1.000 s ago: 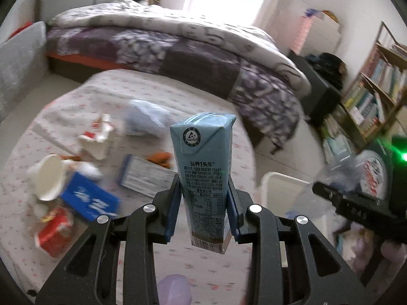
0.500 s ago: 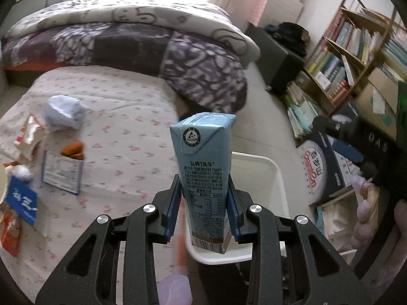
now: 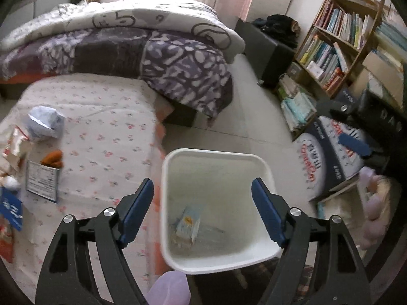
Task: Collect trash
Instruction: 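Move both open tools back over the table toward the remaining trash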
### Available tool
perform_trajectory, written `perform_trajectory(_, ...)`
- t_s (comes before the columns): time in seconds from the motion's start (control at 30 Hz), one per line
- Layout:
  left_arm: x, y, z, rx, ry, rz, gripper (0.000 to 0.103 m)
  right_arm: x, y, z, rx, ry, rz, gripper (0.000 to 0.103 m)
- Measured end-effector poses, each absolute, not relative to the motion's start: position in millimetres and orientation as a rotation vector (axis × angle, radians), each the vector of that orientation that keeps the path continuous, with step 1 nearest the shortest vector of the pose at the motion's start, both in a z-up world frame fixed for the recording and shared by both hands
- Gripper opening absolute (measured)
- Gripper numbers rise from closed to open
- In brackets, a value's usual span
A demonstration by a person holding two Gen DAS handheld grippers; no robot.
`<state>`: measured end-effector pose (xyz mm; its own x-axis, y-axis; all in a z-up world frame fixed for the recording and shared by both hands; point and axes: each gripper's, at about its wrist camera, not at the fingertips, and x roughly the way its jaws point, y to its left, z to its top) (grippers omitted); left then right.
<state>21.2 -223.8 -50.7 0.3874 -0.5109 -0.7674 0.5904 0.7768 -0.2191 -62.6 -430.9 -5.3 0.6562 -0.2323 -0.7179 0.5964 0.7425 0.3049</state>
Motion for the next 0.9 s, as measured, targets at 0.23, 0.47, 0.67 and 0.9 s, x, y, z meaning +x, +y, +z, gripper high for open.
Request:
perform_trajectory(0.23, 30, -198, -48, 0.141, 0.897, -0.602, 0.087, -39, -395, -5, 0.463, 0.746, -0.470, 0.089)
perform_trajectory(0.47, 45, -162, -47, 0.164, 0.866, -0.466, 0.092, -15, -349, -5, 0.308, 0.758, -0.469, 0.093)
perform_trajectory(0.67, 57, -128, -44, 0.148, 0.854, -0.357, 0.094, 2, -312, -7, 0.198, 0.765, -0.451, 0.096)
perform_trajectory(0.9, 65, -98, -44, 0.218, 0.831, -0.231, 0.095, 17, -266, -10, 0.006, 0.751, -0.440, 0.096)
